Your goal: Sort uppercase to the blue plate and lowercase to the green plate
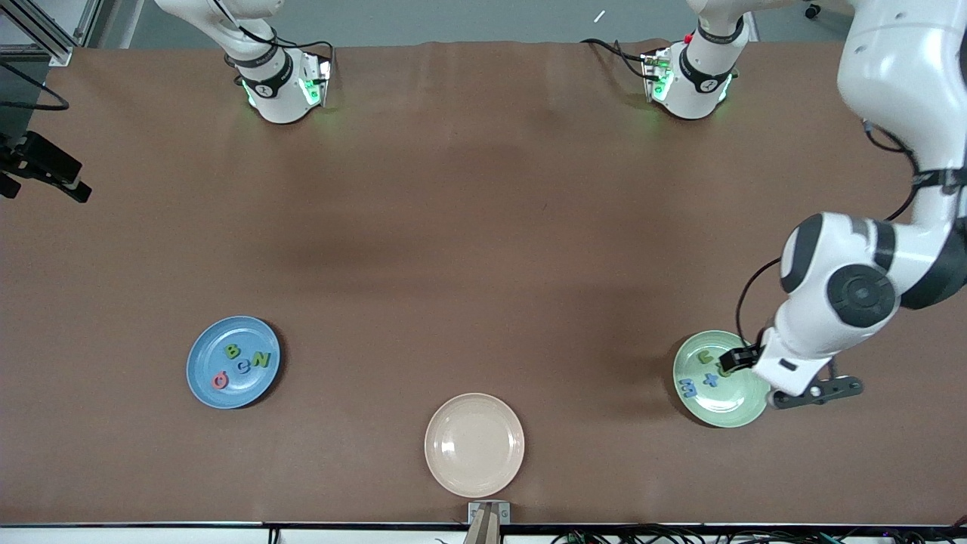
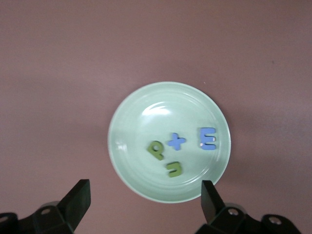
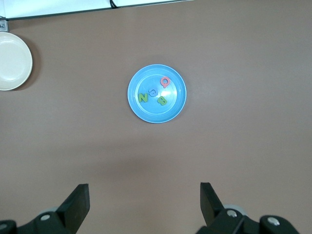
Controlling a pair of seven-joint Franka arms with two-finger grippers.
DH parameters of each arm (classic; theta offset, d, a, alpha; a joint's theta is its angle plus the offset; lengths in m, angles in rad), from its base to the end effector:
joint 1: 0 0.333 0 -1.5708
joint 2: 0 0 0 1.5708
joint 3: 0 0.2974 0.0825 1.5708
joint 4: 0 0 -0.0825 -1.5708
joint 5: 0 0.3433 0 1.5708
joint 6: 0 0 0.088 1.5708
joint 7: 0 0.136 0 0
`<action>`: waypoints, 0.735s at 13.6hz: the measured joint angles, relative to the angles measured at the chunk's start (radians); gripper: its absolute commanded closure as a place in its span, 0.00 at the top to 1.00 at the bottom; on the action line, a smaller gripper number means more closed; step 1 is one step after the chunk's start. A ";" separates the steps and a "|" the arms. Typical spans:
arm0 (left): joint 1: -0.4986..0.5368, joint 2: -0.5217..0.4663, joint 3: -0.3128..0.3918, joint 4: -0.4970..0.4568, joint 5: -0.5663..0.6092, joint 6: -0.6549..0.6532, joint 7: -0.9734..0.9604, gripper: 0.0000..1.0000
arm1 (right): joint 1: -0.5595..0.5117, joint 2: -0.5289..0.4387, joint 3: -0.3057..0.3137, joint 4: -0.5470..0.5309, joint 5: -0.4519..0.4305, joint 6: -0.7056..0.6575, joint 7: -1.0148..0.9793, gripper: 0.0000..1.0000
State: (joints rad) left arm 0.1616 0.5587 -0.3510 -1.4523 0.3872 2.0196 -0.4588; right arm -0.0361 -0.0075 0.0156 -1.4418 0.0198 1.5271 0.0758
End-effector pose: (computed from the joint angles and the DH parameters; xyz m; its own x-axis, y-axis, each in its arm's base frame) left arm 0.6632 -0.0567 0.3525 0.9822 0.1528 0.1089 0.1671 -0.9763 -0.1374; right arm 0.5093 -0.0076 0.6322 0.9913 -0.0952 0.0909 -0.0931 -0.9953 -0.0265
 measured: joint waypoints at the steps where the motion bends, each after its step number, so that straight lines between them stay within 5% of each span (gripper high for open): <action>1: 0.019 -0.033 -0.001 -0.001 -0.022 -0.010 0.031 1.00 | 0.000 0.000 0.000 0.000 0.000 0.000 0.000 1.00; 10: 0.047 -0.222 -0.018 -0.003 -0.067 -0.192 0.068 1.00 | -0.004 0.000 -0.001 0.000 0.001 0.008 0.000 1.00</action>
State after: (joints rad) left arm 0.2084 0.3368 -0.3695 -1.4550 0.3203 1.8271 -0.3913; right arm -0.0400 -0.0075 0.0151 -1.4417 0.0210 1.5354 0.0758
